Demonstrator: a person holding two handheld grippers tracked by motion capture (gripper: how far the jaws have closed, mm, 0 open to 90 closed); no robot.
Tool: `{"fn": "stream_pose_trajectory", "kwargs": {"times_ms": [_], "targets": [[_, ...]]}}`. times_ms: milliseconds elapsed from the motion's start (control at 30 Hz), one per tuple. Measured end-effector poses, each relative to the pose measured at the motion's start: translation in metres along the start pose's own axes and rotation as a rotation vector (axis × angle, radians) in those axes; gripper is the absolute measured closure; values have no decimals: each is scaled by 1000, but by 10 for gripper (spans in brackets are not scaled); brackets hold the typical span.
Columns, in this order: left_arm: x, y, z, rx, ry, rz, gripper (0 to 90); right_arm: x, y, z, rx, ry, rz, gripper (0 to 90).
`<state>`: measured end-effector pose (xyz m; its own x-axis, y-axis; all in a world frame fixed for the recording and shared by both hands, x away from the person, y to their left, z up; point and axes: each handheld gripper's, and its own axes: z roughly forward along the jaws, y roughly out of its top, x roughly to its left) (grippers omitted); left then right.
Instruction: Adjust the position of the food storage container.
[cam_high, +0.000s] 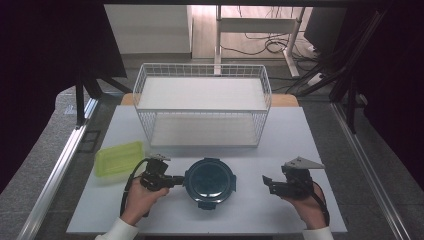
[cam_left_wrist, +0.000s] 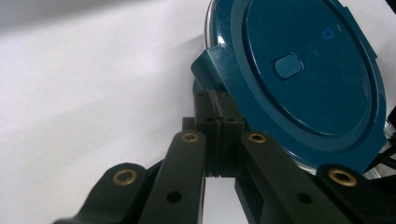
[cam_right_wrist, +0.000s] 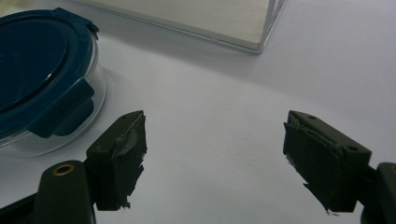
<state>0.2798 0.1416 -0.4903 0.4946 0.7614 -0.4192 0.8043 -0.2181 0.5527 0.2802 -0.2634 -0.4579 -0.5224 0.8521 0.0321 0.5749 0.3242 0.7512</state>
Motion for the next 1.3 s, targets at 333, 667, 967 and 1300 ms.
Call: {"fn": "stream_pose_trajectory", "kwargs": {"times_ms": [333, 667, 967, 1300], "targets": [[3, 2, 1, 6, -27, 9, 900, 1, 2, -2, -11, -9, -4, 213], [4, 7, -38, -166, 25, 18, 782, 0, 5, -9, -49, 29, 22, 211], [-3, 3, -57, -230, 46, 29, 226, 9, 7, -9, -81, 144, 49, 190], [2, 1, -56, -214, 44, 16, 160, 9, 8, -9, -94, 192, 101, 171]]}}
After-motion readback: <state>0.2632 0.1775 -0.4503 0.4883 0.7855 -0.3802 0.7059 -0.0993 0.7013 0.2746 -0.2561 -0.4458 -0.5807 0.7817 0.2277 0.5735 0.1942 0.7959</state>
